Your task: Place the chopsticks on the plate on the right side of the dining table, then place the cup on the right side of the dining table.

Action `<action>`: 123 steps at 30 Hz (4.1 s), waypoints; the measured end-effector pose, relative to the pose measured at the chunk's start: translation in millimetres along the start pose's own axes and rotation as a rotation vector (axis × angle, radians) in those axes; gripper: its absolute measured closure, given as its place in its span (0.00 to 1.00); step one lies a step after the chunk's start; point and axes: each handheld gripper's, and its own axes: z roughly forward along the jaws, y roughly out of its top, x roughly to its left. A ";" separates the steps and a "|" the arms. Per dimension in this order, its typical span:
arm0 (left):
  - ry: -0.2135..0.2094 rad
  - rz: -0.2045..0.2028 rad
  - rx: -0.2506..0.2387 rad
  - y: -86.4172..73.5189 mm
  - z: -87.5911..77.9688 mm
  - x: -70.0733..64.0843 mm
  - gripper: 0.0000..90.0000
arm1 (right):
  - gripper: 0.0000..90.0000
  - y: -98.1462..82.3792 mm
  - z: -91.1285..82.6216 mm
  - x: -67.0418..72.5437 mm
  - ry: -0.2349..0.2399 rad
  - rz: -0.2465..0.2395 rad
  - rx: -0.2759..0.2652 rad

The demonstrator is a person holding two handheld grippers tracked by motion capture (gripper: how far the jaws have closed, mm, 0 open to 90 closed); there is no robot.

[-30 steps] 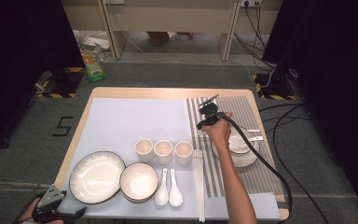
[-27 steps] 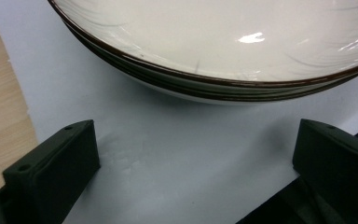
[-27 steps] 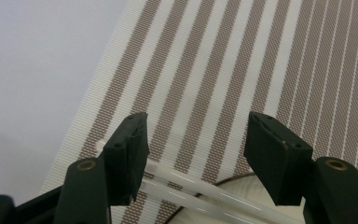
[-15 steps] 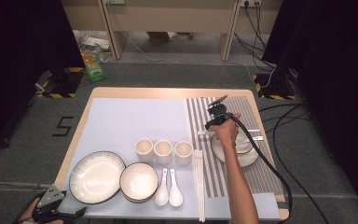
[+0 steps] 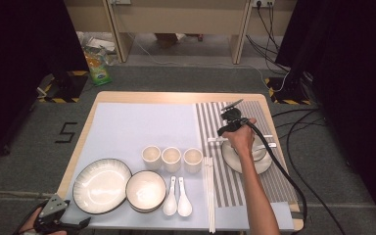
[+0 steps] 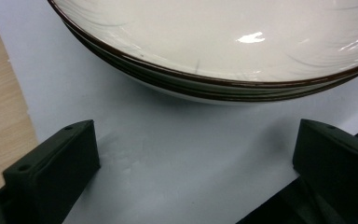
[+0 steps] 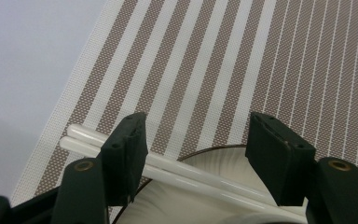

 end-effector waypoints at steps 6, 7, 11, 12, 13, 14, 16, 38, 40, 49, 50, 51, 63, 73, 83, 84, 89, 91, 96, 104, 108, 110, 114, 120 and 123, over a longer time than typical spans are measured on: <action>0.000 0.000 0.000 0.0 0.0 0.1 0.00 | 0.42 -6.6 -26.9 -0.9 0.045 -0.030 -0.061; 0.000 0.000 0.000 0.1 0.1 0.0 0.00 | 0.42 -8.5 -32.6 -0.7 0.052 -0.037 -0.068; 0.001 -0.001 0.001 0.1 0.1 -0.1 0.00 | 0.42 -16.2 -52.3 -2.9 0.070 -0.055 -0.102; 0.001 0.000 0.001 0.1 0.1 -0.1 0.00 | 0.42 -18.1 -56.1 -3.6 0.077 -0.055 -0.108; 0.002 0.000 0.001 0.1 0.2 -0.1 0.00 | 0.42 -20.3 -60.3 -4.1 0.086 -0.055 -0.117; 0.001 -0.001 0.000 0.1 0.2 -0.1 0.00 | 0.42 -22.0 -62.9 -4.1 0.092 -0.057 -0.127; 0.001 0.000 0.000 0.1 0.1 -0.1 0.00 | 0.42 -25.7 -66.3 -2.3 0.102 -0.063 -0.129; 0.001 -0.001 0.000 0.0 0.0 -0.1 0.00 | 0.42 -38.5 -56.0 21.9 0.196 -0.109 -0.150; 0.000 -0.001 0.001 0.1 0.0 -0.1 0.00 | 0.42 -38.9 -55.8 24.6 0.208 -0.108 -0.158; 0.001 -0.001 0.000 0.1 0.2 -0.1 0.00 | 0.41 -39.9 -53.8 33.3 0.254 -0.110 -0.184; 0.003 0.000 0.001 0.1 0.2 -0.1 0.00 | 0.41 -40.0 -53.3 34.9 0.261 -0.114 -0.184; 0.003 0.000 0.001 0.2 0.2 -0.1 0.00 | 0.41 -40.1 -52.9 36.4 0.268 -0.116 -0.183; 0.000 0.002 0.013 1.5 0.1 0.1 0.00 | 0.38 -39.6 -46.7 50.2 0.299 -0.127 -0.197; 0.001 0.005 0.015 1.7 0.1 0.3 0.00 | 0.38 -38.7 -46.3 55.9 0.328 -0.129 -0.211; 0.001 0.004 0.016 1.7 0.1 0.2 0.00 | 0.38 -39.5 -44.7 64.5 0.331 -0.150 -0.205; 0.001 0.002 0.015 1.7 0.2 0.1 0.00 | 0.38 -39.5 -43.8 66.8 0.335 -0.154 -0.201; 0.001 0.002 0.014 1.5 0.1 0.2 0.00 | 0.38 -38.3 -42.7 75.1 0.329 -0.179 -0.196; 0.001 0.002 0.015 1.6 0.1 0.1 0.00 | 0.38 -38.1 -42.1 77.3 0.333 -0.183 -0.197; 0.001 0.002 0.014 1.6 0.1 0.1 0.00 | 0.38 -39.4 -40.1 80.5 0.333 -0.191 -0.189; 0.003 0.004 0.016 1.8 0.1 0.2 0.00 | 0.38 -39.5 -40.7 79.6 0.326 -0.192 -0.187; 0.002 0.002 0.014 1.5 0.1 0.0 0.00 | 0.38 -39.0 -37.7 81.4 0.337 -0.184 -0.184; 0.001 0.002 0.010 1.1 0.1 0.0 0.00 | 0.38 -39.0 -35.7 82.1 0.335 -0.185 -0.177; 0.004 -0.001 0.001 0.1 0.1 -0.2 0.00 | 0.38 -39.3 -30.9 84.4 0.336 -0.188 -0.168; 0.000 0.006 -0.003 -0.9 -0.5 0.5 0.00 | 0.40 -39.8 -24.3 87.8 0.344 -0.192 -0.154; 0.004 0.006 -0.005 -0.9 -0.3 0.2 0.00 | 0.43 -39.6 -21.7 87.2 0.336 -0.192 -0.148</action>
